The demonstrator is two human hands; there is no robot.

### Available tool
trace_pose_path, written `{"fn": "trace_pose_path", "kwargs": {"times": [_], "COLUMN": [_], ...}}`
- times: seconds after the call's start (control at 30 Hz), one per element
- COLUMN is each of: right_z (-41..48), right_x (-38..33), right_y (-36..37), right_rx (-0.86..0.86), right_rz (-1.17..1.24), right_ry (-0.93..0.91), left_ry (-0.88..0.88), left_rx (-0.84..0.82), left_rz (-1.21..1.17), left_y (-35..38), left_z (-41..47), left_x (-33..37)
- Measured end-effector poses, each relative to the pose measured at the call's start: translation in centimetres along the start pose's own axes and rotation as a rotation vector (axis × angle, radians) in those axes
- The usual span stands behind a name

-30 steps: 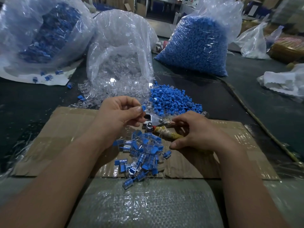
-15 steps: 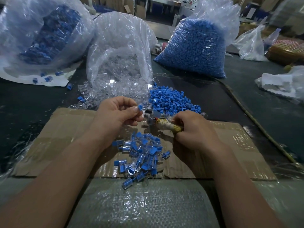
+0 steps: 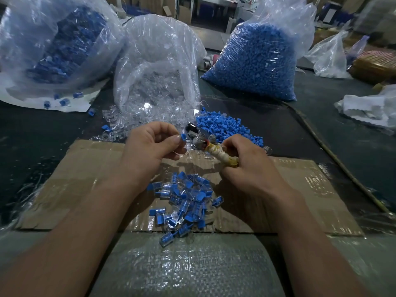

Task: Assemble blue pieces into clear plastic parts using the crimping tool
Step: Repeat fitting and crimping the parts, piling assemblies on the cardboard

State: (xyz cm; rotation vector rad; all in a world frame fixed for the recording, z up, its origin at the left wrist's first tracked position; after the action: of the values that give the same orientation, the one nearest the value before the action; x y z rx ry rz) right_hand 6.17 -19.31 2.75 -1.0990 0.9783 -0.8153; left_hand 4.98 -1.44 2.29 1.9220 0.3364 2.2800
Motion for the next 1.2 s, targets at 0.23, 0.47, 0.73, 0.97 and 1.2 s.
{"fn": "trace_pose_path", "kwargs": {"times": [0.23, 0.47, 0.73, 0.97, 1.2], "right_z": [0.0, -0.05, -0.04, 0.08, 0.14], "right_x": [-0.34, -0.72, -0.98, -0.9, -0.2], "right_y": [0.29, 0.16, 0.17, 0.45, 0.01], "right_rx": [-0.051, -0.077, -0.061, -0.024, 0.026], "right_rz": [0.008, -0.054, -0.033, -0.065, -0.021], "right_ry": [-0.016, -0.034, -0.019, -0.017, -0.017], "left_ry": [0.044, 0.109, 0.135, 0.14, 0.163], "left_rx": [0.001, -0.009, 0.017, 0.033, 0.076], "left_rz": [0.061, 0.161, 0.199, 0.215, 0.248], "left_y": [0.17, 0.58, 0.36, 0.07, -0.22], "left_z": [-0.26, -0.52, -0.66, -0.56, -0.44], "left_x": [0.61, 0.92, 0.97, 0.93, 0.88]}}
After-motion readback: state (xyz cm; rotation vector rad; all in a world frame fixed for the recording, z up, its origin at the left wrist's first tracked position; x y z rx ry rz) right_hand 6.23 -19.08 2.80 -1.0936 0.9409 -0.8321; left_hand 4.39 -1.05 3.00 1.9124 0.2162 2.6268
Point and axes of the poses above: each hand's wrist, its own z-axis towards the middle knuckle, its own y-axis out of the palm, x = y × z, the point moved 7 cm from there along z, towards the middle knuckle, and after that the axes turned 14 degrees about -z, right-handed, at the moved point
